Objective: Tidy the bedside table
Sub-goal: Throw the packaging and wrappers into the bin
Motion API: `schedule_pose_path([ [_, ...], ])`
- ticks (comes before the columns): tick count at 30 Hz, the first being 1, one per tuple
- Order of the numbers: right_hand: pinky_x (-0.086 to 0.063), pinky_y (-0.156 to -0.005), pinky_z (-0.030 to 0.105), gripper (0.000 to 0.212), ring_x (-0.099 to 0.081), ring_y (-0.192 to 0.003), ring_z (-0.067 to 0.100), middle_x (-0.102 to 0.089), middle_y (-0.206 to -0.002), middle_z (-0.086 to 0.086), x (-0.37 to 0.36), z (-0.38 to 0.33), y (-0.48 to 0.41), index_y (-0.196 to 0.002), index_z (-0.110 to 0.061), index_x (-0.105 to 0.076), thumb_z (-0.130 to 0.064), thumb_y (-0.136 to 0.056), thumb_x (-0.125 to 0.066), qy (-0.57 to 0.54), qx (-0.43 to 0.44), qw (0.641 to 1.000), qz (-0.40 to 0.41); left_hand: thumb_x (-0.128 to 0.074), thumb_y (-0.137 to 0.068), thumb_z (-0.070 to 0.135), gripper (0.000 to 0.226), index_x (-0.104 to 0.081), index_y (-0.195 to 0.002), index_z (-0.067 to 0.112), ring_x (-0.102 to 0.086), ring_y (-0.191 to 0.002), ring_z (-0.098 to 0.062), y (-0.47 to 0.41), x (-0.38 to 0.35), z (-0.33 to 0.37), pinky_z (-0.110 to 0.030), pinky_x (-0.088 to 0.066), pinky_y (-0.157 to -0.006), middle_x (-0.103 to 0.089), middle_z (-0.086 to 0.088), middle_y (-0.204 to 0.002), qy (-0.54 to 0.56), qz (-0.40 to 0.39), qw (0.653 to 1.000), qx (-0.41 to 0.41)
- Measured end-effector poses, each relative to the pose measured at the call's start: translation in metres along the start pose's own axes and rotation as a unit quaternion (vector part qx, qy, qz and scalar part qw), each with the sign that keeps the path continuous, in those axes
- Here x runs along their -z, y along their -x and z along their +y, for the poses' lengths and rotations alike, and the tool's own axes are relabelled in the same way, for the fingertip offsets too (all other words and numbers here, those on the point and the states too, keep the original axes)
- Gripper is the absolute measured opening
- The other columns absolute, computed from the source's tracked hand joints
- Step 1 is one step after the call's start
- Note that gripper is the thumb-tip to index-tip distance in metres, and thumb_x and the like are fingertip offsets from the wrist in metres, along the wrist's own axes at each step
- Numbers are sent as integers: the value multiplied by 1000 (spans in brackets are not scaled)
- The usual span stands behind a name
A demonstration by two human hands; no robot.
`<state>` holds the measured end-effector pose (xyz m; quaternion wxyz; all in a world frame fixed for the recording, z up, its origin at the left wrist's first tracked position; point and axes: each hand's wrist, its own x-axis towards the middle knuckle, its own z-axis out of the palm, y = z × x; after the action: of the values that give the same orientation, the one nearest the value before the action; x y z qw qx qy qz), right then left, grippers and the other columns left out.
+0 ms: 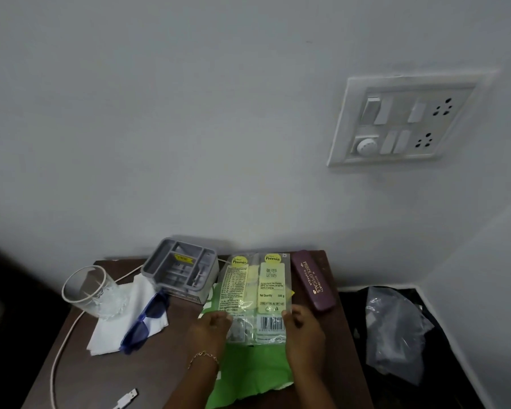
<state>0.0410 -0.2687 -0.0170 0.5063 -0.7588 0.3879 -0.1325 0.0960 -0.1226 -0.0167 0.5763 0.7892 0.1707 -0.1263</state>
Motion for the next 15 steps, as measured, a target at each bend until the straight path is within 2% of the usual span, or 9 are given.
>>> schedule_pose_path([
  [2, -39, -61, 24, 5, -57, -73, 12, -60, -76, -9, 5, -3, 0, -90, -19, -67, -18, -87, -62, -18, 12, 1000, 7, -74, -71, 20, 11, -63, -70, 17, -62, -88, -33, 6, -3, 0, -33, -47, -79, -65, -12, -83, -4, -12, 1000, -8],
  [5, -41, -61, 18, 6, -60, -75, 11, -62, -77, -9, 13, -11, 1, -90, -15, -66, -12, -87, -62, -84, 18, 996, -7, -70, -60, 45, 34, -65, -81, 19, -59, -96, -28, 15, -5, -1, -39, -47, -88, -64, -11, -100, -29, 1, 999, -38],
  [8, -46, -68, 17, 11, -64, -84, 7, -68, -85, -9, 28, -19, 6, -85, -19, -63, -8, -88, -60, -176, 14, 983, -41, -74, -75, 25, 44, -59, -112, 6, -48, -116, -31, 25, -7, 7, -42, -40, -99, -53, -16, -123, 8, 24, 999, -38],
  [10, -47, -64, 14, 10, -66, -79, 1, -70, -87, -7, 44, -22, 9, -86, -17, -64, -7, -88, -60, -227, 14, 972, -58, -71, -78, 27, 57, -50, -127, 6, -43, -124, -29, 29, -9, 14, -40, -38, -102, -47, -12, -132, 62, -8, 998, -32],
  [12, -51, -66, 15, 8, -67, -79, 0, -71, -90, -3, 60, -17, 7, -89, -16, -64, -9, -88, -60, -261, 5, 963, -70, -64, -85, 21, 45, -50, -126, 8, -50, -118, -26, 35, -13, 25, -35, -41, -94, -53, -9, -126, 107, -61, 992, -40],
  [14, -55, -79, 36, 6, -68, -91, 16, -72, -97, 5, 79, -6, -2, -91, -16, -65, -16, -86, -63, -275, -6, 958, -75, -59, -87, 15, 18, -64, -104, 14, -61, -93, -20, 44, -18, 40, -28, -49, -77, -68, -1, -101, 120, -112, 984, -68],
  [15, -55, -80, 41, 12, -68, -92, 21, -73, -97, 7, 91, -2, -8, -91, -17, -64, -24, -81, -69, -278, -11, 958, -74, -60, -86, 12, 12, -66, -94, 18, -63, -84, -18, 48, -24, 48, -25, -51, -69, -71, 4, -88, 121, -132, 980, -88],
])
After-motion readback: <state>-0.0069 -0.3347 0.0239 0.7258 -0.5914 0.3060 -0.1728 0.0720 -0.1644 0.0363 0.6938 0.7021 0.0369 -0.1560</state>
